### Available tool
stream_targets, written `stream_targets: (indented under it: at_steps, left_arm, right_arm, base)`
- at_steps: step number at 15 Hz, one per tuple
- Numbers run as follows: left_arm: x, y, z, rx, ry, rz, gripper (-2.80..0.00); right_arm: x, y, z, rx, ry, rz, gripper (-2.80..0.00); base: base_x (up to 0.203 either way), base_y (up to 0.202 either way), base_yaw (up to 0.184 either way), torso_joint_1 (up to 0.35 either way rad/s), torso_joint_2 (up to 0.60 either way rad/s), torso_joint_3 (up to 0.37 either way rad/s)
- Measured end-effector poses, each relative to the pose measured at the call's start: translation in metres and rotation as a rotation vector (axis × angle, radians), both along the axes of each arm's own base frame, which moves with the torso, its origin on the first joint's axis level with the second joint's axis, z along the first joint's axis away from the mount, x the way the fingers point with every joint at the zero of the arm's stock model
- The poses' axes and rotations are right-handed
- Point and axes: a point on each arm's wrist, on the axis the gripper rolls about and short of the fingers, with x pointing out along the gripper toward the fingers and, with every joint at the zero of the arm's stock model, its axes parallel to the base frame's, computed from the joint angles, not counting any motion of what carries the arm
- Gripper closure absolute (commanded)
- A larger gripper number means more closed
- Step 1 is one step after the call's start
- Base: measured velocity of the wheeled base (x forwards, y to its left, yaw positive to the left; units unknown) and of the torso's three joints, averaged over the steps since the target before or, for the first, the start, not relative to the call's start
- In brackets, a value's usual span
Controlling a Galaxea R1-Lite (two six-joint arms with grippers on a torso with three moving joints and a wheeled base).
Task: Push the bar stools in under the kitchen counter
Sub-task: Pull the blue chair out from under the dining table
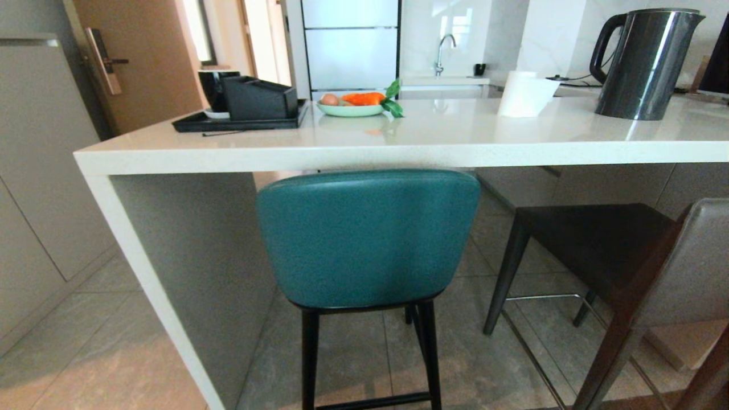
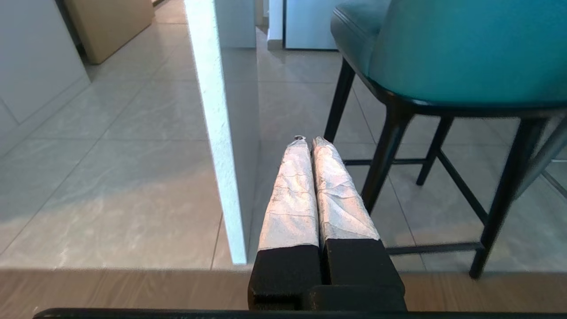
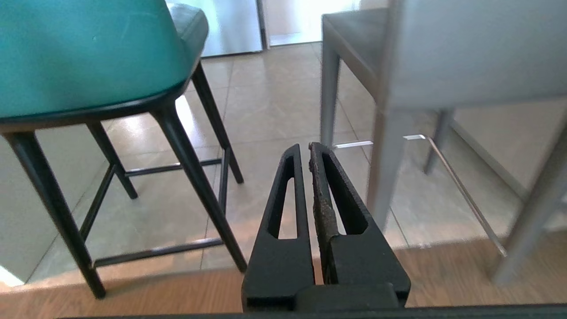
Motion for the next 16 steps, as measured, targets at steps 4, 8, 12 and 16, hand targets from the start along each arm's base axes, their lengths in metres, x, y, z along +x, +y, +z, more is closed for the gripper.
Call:
stream_targets:
  at_steps: [4, 8, 12, 16]
  left_arm:
    - [0.0000, 0.0000, 0.0000, 0.000, 0.000, 0.000, 0.00]
    - [0.0000, 0.0000, 0.0000, 0.000, 0.000, 0.000, 0.00]
    - [0.0000, 0.0000, 0.0001, 0.000, -0.001, 0.000, 0.00]
    - [0.0000, 0.0000, 0.0001, 0.000, -0.001, 0.001, 0.00]
  right_arm:
    - [0.0000, 0.0000, 0.0000, 0.000, 0.000, 0.000, 0.00]
    - [0.0000, 0.0000, 0.0000, 0.000, 0.000, 0.000, 0.00]
    - [0.0000, 0.0000, 0.0000, 0.000, 0.000, 0.000, 0.00]
    - [0.0000, 0.0000, 0.0000, 0.000, 0.000, 0.000, 0.00]
  base:
    - [0.192, 0.000, 0.002, -0.001, 0.00, 0.001]
    - [0.193, 0.000, 0.002, 0.000, 0.00, 0.003]
    - [0.077, 0.000, -0.001, 0.004, 0.00, 0.000]
    - [0.000, 0.000, 0.000, 0.000, 0.00, 0.000]
